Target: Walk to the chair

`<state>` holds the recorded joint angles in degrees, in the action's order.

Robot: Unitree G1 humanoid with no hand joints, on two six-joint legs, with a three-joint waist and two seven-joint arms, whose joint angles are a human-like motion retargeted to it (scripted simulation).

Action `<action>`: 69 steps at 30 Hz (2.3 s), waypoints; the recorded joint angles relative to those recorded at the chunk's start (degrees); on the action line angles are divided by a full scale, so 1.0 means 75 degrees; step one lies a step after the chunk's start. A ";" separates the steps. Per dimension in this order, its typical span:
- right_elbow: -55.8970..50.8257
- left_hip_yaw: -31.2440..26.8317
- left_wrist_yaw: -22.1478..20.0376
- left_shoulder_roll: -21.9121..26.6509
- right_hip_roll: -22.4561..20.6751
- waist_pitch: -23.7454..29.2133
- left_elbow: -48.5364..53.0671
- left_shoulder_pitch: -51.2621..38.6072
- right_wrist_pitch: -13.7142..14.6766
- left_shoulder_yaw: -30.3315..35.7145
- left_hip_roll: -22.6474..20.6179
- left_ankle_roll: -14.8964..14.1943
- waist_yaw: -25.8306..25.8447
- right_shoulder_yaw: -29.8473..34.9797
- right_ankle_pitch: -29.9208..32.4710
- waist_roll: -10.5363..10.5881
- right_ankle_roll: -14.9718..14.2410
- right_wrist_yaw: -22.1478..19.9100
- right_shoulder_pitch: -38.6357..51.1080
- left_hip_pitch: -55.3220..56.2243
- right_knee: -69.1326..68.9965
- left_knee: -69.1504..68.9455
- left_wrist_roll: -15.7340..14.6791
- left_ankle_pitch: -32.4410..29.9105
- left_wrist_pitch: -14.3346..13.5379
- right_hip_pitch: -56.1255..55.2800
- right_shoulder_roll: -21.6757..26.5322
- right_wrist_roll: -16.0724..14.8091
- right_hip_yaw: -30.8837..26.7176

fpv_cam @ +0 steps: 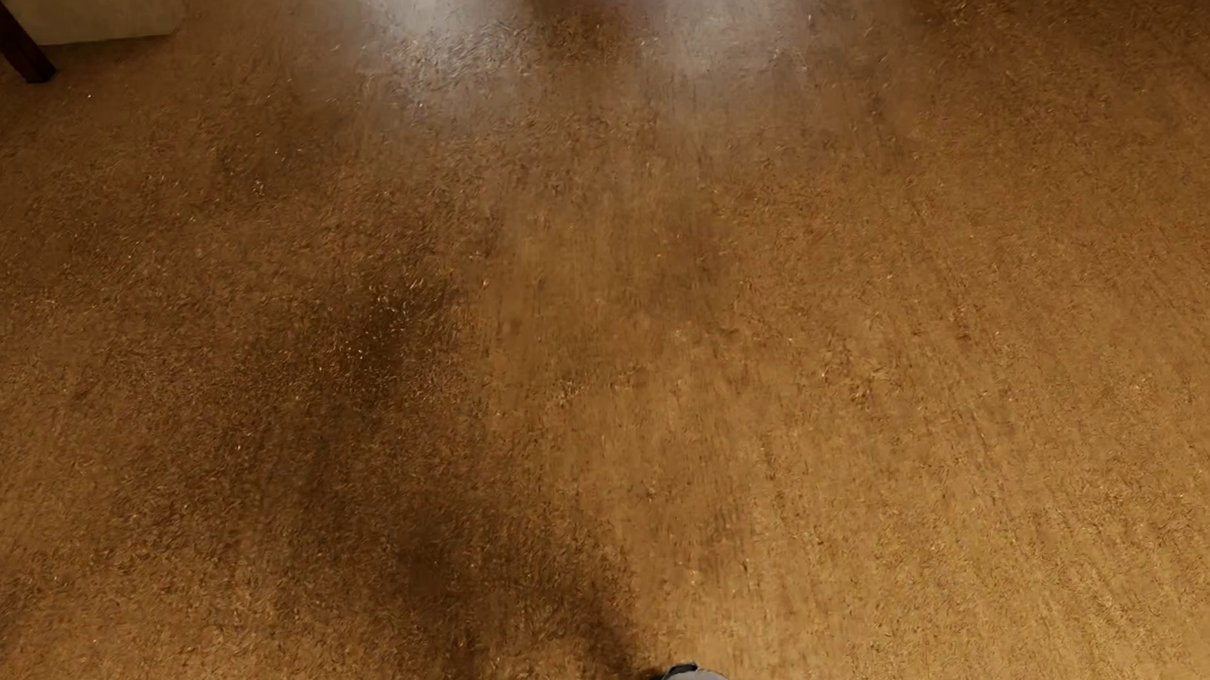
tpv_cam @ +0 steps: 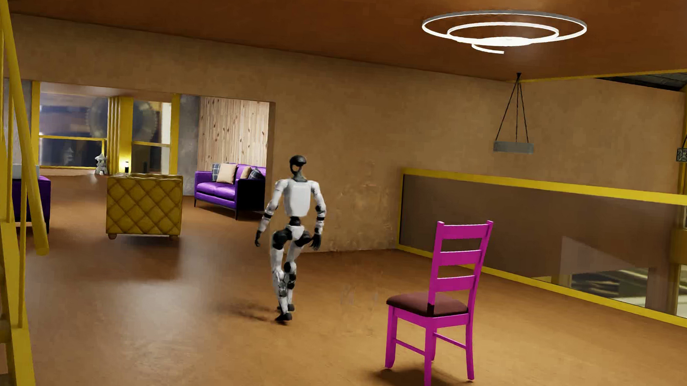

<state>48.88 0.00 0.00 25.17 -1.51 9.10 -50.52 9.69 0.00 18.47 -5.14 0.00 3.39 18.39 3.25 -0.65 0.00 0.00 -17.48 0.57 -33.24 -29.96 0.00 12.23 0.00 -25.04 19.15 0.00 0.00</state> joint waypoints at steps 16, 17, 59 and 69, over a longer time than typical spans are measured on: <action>0.0759 0.0000 0.0000 -0.0895 -0.0948 -0.0285 0.1151 0.0064 0.0000 0.1591 0.0341 0.0000 0.0488 0.0223 0.0349 0.0224 0.0000 0.0000 -0.0423 -0.0327 0.0850 -0.4191 0.0000 -0.2898 0.0000 0.0484 0.0494 0.0000 0.0000; 0.0466 0.0000 0.0000 -0.0833 -0.1163 -0.0300 0.0881 0.0153 0.0000 0.1332 0.0370 0.0000 0.0281 -0.0009 -0.0133 0.0125 0.0000 0.0000 -0.0294 -0.0217 0.0915 -0.4288 0.0000 -0.1981 0.0000 0.0869 0.0555 0.0000 0.0000; 0.0472 0.0000 0.0000 -0.0099 0.0049 0.0048 0.0138 0.0574 0.0000 0.0368 -0.0317 0.0000 -0.1875 0.1020 -0.1588 -0.0985 0.0000 0.0000 0.0094 0.2670 -0.4761 -0.1671 0.0000 -0.0468 0.0000 0.2416 -0.0119 0.0000 0.0000; 0.1075 0.0000 0.0000 -0.0026 0.0410 0.0017 -0.0140 0.1379 0.0000 0.0477 -0.0602 0.0000 0.0169 0.0249 -0.3303 -0.0598 0.0000 0.0000 -0.0791 -0.2332 0.1627 0.0102 0.0000 0.0329 0.0000 0.0611 -0.0099 0.0000 0.0000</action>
<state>56.94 0.00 0.00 24.98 1.57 9.24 -51.57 20.03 0.00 22.05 -9.66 0.00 4.66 20.25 -21.53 -5.14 0.00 0.00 -23.41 -16.92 -21.04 -29.19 0.00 14.70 0.00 -20.46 18.41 0.00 0.00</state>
